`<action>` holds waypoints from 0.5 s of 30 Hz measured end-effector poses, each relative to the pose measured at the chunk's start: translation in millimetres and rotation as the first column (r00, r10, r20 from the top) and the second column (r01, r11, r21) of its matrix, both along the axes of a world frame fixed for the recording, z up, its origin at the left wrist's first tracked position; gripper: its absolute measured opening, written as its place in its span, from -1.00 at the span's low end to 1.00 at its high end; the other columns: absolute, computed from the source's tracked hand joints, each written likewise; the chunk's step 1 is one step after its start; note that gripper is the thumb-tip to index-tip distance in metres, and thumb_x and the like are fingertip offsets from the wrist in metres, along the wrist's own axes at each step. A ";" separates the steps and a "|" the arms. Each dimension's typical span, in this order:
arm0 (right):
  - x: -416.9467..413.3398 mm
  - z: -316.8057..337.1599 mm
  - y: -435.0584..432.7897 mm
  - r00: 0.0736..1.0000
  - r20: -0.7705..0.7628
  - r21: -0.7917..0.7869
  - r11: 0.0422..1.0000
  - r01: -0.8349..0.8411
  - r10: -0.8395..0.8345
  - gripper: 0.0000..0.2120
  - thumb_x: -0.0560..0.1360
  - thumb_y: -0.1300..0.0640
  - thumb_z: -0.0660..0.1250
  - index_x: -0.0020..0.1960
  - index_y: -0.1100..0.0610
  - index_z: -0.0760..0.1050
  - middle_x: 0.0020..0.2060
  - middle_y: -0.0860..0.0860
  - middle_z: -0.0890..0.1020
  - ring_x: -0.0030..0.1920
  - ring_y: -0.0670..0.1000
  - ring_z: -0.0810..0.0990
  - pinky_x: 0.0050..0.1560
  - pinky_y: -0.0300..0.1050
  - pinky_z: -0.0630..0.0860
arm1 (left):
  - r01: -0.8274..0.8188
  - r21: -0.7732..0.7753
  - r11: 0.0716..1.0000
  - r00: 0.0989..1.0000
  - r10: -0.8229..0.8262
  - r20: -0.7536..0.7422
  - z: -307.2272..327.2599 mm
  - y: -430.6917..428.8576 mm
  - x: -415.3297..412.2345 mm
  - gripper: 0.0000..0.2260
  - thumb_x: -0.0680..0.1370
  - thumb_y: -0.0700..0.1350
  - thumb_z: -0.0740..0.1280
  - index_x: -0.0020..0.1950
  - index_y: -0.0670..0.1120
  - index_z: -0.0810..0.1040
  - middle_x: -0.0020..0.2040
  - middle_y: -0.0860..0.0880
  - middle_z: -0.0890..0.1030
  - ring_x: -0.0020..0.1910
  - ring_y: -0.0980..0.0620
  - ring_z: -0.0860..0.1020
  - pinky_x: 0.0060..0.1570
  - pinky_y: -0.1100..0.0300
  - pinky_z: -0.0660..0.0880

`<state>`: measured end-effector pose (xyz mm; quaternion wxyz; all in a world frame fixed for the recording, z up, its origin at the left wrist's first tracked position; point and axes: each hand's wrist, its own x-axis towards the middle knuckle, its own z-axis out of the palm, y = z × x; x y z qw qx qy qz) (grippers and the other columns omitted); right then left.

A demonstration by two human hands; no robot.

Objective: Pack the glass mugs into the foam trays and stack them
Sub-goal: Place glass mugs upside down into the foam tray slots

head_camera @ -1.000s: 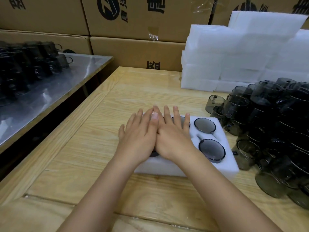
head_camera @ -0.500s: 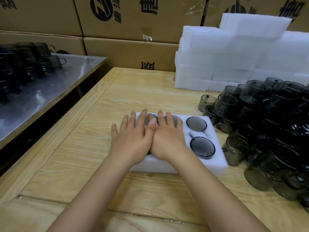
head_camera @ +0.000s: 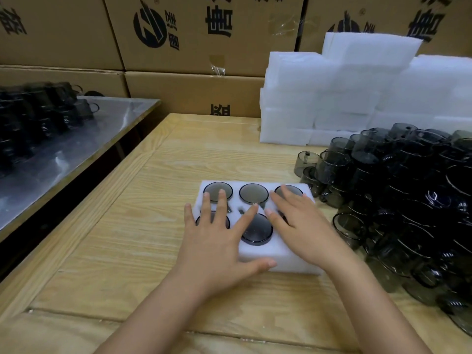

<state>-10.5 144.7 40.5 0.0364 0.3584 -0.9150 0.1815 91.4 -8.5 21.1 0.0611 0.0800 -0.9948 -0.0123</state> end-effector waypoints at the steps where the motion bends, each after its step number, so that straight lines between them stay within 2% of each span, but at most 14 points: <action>1: 3.2 -0.2 0.1 1.000 0.015 -0.149 0.989 0.023 -0.021 -0.49 0.59 -0.12 -0.03 0.37 0.15 0.38 0.35 0.01 0.40 0.38 -0.08 0.25 0.38 -0.25 0.10 | 0.000 -0.011 1.000 1.000 0.000 0.000 -0.9 -0.9 -0.8 -0.25 0.16 0.62 -0.32 0.24 0.44 -0.55 0.56 -0.14 -0.26 0.52 -0.20 -0.29 0.38 -0.30 -0.27; 3: 11.4 -0.6 2.2 0.996 0.012 -0.446 0.891 0.083 -0.087 -0.64 0.62 0.01 0.09 0.17 0.23 0.52 0.17 -0.02 0.56 0.28 -0.12 0.34 0.23 -0.49 0.13 | -0.009 -0.020 1.000 1.000 0.009 0.005 -2.6 -1.8 -2.6 -0.27 0.15 0.62 -0.31 0.20 0.48 -0.56 0.56 -0.11 -0.26 0.52 -0.19 -0.27 0.37 -0.29 -0.27; 4: 16.1 -0.7 3.7 0.990 -0.057 -0.538 0.839 0.080 -0.131 -0.66 0.60 0.06 0.12 0.13 0.24 0.55 0.11 -0.04 0.58 0.26 -0.11 0.37 0.25 -0.48 0.15 | -0.013 -0.025 1.000 1.000 0.013 0.009 -3.2 -2.7 -3.9 -0.27 0.14 0.63 -0.31 0.20 0.49 -0.56 0.57 -0.10 -0.26 0.53 -0.18 -0.27 0.38 -0.28 -0.26; 5: 19.8 -2.2 5.3 0.972 -0.161 -0.583 0.811 0.049 -0.174 -0.66 0.58 0.09 0.12 0.13 0.26 0.56 0.10 0.00 0.60 0.26 -0.06 0.40 0.31 -0.36 0.19 | -0.015 -0.034 0.999 1.000 0.016 0.011 -3.7 -4.5 -5.8 -0.27 0.13 0.63 -0.31 0.19 0.49 -0.56 0.57 -0.09 -0.26 0.53 -0.17 -0.26 0.39 -0.27 -0.25; 7: 24.2 -7.9 5.1 0.929 -0.325 -0.568 0.822 -0.041 -0.178 -0.65 0.55 0.13 0.11 0.15 0.29 0.55 0.16 0.09 0.59 0.29 0.06 0.43 0.34 -0.10 0.27 | -0.025 -0.049 0.998 1.000 0.025 0.009 -3.5 -11.4 -10.6 -0.27 0.13 0.63 -0.32 0.20 0.49 -0.54 0.57 -0.08 -0.24 0.54 -0.16 -0.24 0.40 -0.25 -0.20; 9: 28.6 -12.5 -0.6 0.916 -0.384 -0.495 0.863 -0.096 -0.118 -0.64 0.54 0.13 0.11 0.19 0.28 0.54 0.25 0.12 0.53 0.35 0.11 0.37 0.33 0.03 0.28 | -0.050 -0.061 0.997 0.999 0.050 0.007 -1.2 -23.1 -18.4 -0.25 0.13 0.64 -0.33 0.25 0.48 -0.50 0.58 -0.08 -0.20 0.54 -0.16 -0.21 0.41 -0.24 -0.14; 12: 35.1 -19.8 -13.6 0.922 -0.384 -0.387 0.914 -0.121 -0.041 -0.59 0.54 0.07 0.11 0.27 0.25 0.49 0.34 0.15 0.44 0.42 0.13 0.24 0.33 0.11 0.25 | -0.099 -0.092 0.991 0.994 0.104 0.046 4.2 -49.6 -36.3 -0.14 0.13 0.63 -0.34 0.41 0.42 -0.34 0.58 -0.09 -0.17 0.55 -0.16 -0.17 0.42 -0.21 -0.11; 15: 35.0 -27.8 -22.2 0.926 -0.377 -0.292 0.945 -0.147 0.027 -0.57 0.53 0.04 0.12 0.28 0.24 0.49 0.35 0.17 0.43 0.42 0.15 0.24 0.32 0.10 0.25 | -0.155 -0.108 0.982 0.981 0.166 0.103 13.7 -85.1 -57.1 -0.15 0.21 0.59 -0.27 0.48 0.36 -0.25 0.58 -0.11 -0.18 0.54 -0.16 -0.19 0.41 -0.25 -0.20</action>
